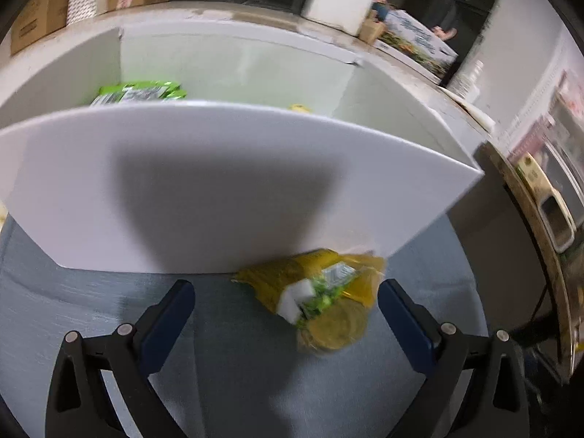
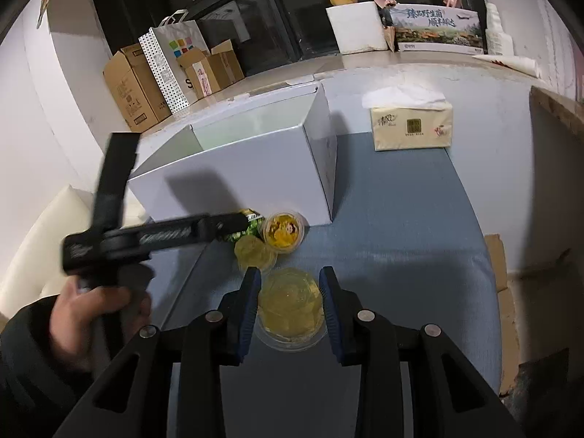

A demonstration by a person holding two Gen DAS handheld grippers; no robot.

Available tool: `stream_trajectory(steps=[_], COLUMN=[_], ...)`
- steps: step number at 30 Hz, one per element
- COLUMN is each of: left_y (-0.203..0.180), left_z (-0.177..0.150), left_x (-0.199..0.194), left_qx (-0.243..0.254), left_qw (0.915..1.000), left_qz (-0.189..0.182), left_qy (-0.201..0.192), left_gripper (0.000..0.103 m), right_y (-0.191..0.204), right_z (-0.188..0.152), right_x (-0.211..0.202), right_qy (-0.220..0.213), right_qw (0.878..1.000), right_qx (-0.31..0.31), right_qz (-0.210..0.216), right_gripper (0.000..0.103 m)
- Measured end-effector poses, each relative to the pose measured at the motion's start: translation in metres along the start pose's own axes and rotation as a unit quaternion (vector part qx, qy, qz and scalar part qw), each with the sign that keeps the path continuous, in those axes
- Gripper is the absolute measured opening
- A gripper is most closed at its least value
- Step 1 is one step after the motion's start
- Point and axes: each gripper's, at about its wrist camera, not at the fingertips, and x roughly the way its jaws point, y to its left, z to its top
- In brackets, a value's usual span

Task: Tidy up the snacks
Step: 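Place the yellow packet and clear jelly cup into the box with both tools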

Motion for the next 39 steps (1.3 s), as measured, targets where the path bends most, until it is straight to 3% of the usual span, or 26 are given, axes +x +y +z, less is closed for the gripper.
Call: stream_trajectory(steps=[1,2,3,8,15,22,26,30,35,39], left_y=[0.002,0.003,0.004,0.003,0.008,0.02,0.035,0.048,0.049,0.047], left_z=[0.001,0.0,0.0,-0.007,-0.025,-0.041,-0.024,0.015,0.069,0.097], left_x=[0.003,0.006,0.01,0.001,-0.047,-0.119,-0.143,-0.156,-0.133,-0.102], left_qx=[-0.004,-0.005,-0.007,-0.002,0.019,0.058,0.057,0.063,0.073,0.088], left_qw=[1.0,1.0,0.9998,0.9987,0.9952,0.9892,0.9856,0.9809,0.9812,0.9835], left_qz=[-0.002,-0.005,-0.017,-0.05,-0.081,-0.079,-0.079,-0.072,-0.054,-0.039], left_qy=[0.002,0.005,0.011,-0.009,-0.051,-0.109,-0.138,-0.17,-0.17,-0.153], left_gripper=[0.093,0.078,0.071,0.053,0.052,0.052,0.052,0.052,0.052,0.055], right_y=[-0.001,-0.002,-0.003,-0.004,0.005,0.03,0.048,0.066,0.072,0.071], right_z=[-0.002,-0.003,-0.003,-0.005,-0.004,0.008,0.025,0.061,0.12,0.16], right_x=[-0.002,-0.002,-0.002,-0.002,-0.007,-0.012,-0.006,0.004,0.035,0.066], right_qy=[0.0,0.0,0.0,-0.002,-0.007,-0.021,-0.029,-0.042,-0.047,-0.035], right_qw=[1.0,1.0,1.0,1.0,1.0,0.999,0.998,0.996,0.995,0.995], right_qx=[0.001,0.002,0.004,0.007,0.003,-0.025,-0.046,-0.074,-0.081,-0.09], right_qz=[-0.001,-0.001,0.0,0.005,0.011,0.015,0.021,0.035,0.038,0.006], right_gripper=[0.036,0.036,0.036,0.036,0.036,0.036,0.036,0.036,0.036,0.037])
